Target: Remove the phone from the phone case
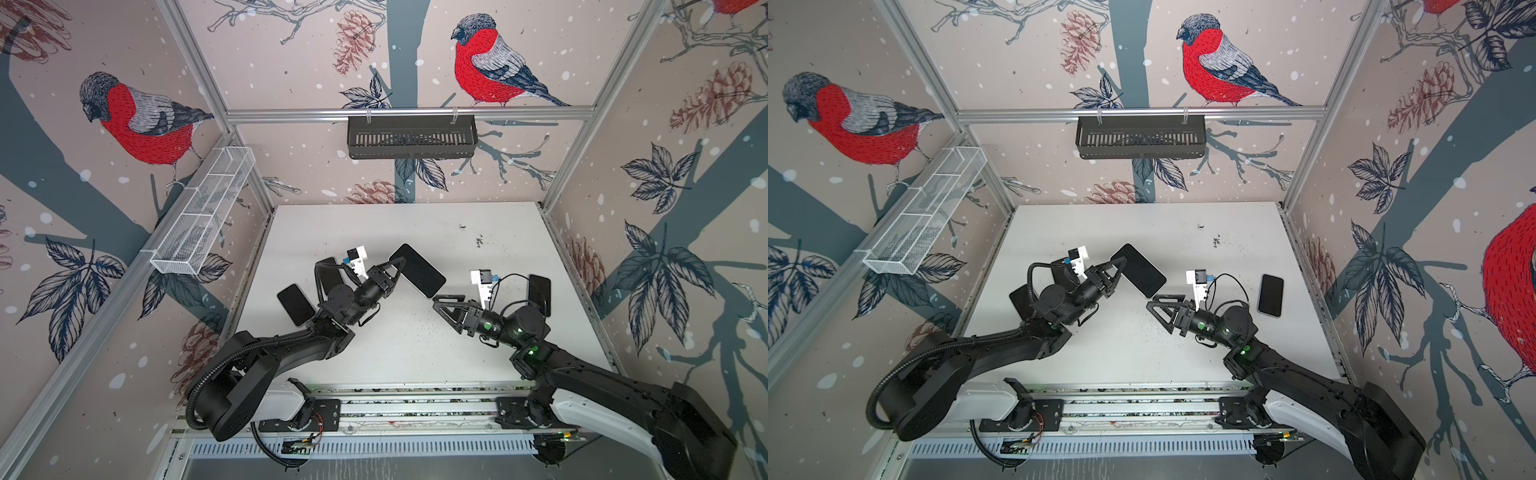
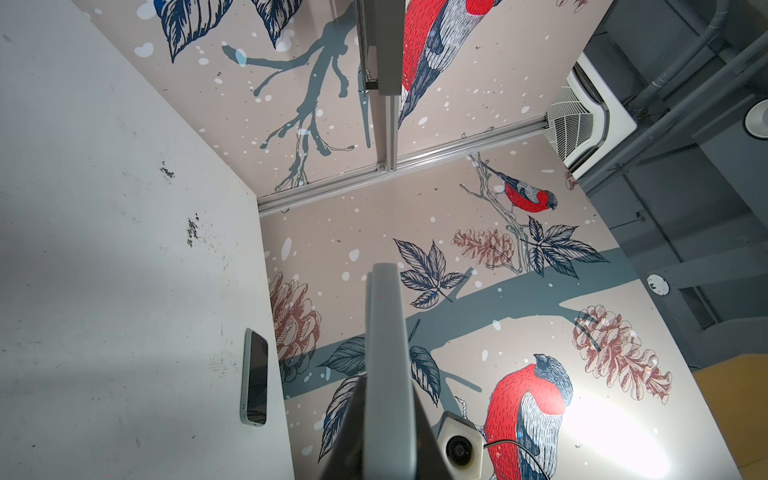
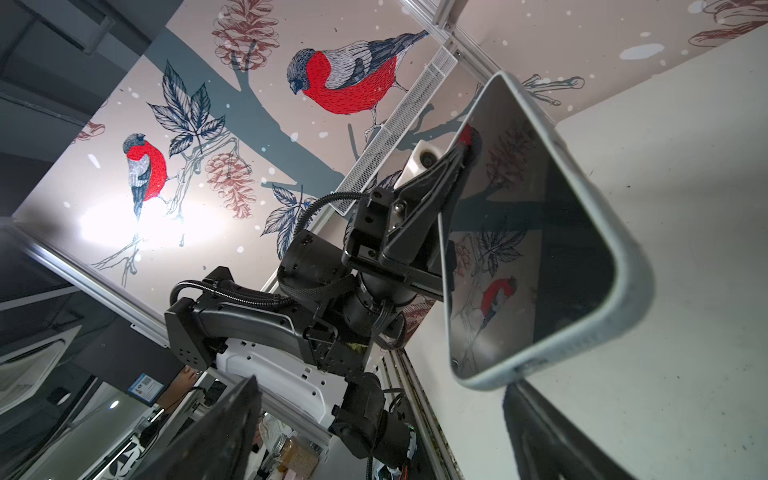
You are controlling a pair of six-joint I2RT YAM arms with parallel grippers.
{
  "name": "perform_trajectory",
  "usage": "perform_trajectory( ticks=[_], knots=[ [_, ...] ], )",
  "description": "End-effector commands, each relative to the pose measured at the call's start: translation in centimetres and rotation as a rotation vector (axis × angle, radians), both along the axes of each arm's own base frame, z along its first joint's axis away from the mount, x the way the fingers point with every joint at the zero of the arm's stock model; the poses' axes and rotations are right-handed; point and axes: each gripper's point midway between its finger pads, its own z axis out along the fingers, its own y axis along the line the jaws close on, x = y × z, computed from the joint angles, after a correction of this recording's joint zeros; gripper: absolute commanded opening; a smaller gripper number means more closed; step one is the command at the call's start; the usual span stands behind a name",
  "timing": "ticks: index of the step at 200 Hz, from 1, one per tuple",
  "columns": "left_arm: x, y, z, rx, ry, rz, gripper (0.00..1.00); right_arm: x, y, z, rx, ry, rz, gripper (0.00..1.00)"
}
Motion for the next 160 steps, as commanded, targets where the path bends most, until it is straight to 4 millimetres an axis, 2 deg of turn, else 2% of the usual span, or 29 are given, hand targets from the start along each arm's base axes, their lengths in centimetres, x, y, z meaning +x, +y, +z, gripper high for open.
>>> perform_trajectory(
  ticks=[1,38,113,160],
  knots=[
    [-0.6,0.8,4.0,-0.119,-0.106,0.016,0.0,-0.8,-0.1,1.7,0.066,-0.038,0.031,0.87],
    [-0.9,0.6,4.2,-0.147,-0.107,0.004,0.0,-0.8,0.2,0.9,0.069,-0.019,0.047,0.78],
    [-1.1,0.2,4.1,-0.166,-0.115,-0.012,0.0,-0.5,0.8,1.0,0.101,-0.003,0.071,0.64],
    [-1.3,-0.1,4.2,-0.171,-0.12,-0.024,0.0,-0.5,0.9,1.7,0.133,-0.002,0.087,0.57]
  ],
)
